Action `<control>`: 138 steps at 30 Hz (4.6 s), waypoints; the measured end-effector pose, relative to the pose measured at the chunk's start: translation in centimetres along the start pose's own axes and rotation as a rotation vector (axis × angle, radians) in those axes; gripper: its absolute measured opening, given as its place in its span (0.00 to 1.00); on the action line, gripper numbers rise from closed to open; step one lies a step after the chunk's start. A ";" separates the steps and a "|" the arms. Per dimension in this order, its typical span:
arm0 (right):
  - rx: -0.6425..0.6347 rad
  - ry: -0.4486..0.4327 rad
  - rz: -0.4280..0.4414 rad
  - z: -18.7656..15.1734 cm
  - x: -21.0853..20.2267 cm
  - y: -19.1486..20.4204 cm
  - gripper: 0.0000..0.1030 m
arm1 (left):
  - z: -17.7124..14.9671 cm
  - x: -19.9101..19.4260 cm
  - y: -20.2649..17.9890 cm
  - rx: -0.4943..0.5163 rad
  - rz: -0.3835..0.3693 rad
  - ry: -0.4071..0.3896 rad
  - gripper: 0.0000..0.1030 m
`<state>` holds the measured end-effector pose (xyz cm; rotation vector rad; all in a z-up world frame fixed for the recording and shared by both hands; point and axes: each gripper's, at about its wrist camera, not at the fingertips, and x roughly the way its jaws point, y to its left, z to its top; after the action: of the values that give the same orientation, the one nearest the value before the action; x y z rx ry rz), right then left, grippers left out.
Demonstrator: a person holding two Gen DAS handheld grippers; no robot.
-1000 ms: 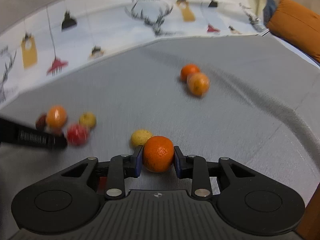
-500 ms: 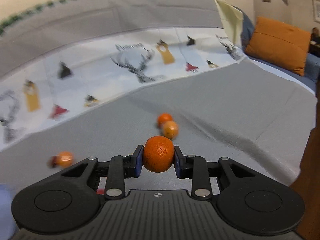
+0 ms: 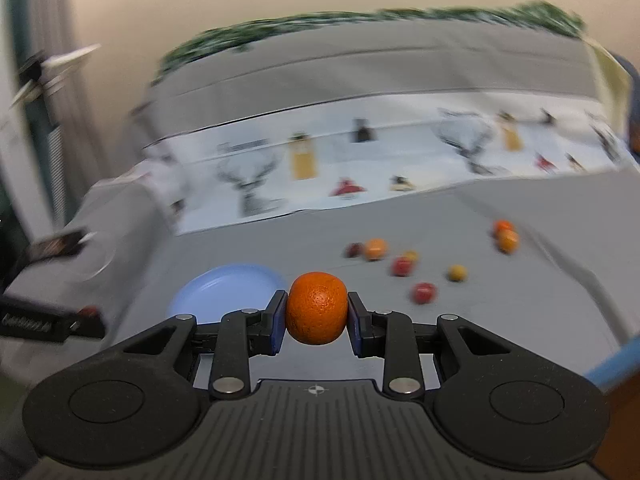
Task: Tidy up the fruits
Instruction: 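Carry the red date and mandarin toward the blue plate with both tools, then open both tools to drop the date and mandarin onto the plate, then grasp the red apple with the left tool while the right tool grasps the wrapped orange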
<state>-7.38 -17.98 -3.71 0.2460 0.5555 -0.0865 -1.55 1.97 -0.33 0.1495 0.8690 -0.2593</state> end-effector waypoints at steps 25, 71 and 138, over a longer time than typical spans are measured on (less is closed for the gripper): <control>-0.170 0.001 0.013 0.6 -2.2 6.8 0.31 | -1.1 -3.0 3.9 -0.109 -0.033 -0.075 0.33; -0.224 0.286 0.025 0.3 20.2 8.8 0.31 | 7.1 20.1 4.6 -0.057 -0.012 0.139 0.33; -0.256 -0.014 0.083 -0.3 -3.0 8.3 0.99 | -1.9 -3.8 2.0 -0.059 0.196 -0.099 1.00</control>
<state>-8.84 -9.86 -0.69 0.0186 0.5354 0.0632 -4.66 4.96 1.44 0.1647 0.7564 -0.0575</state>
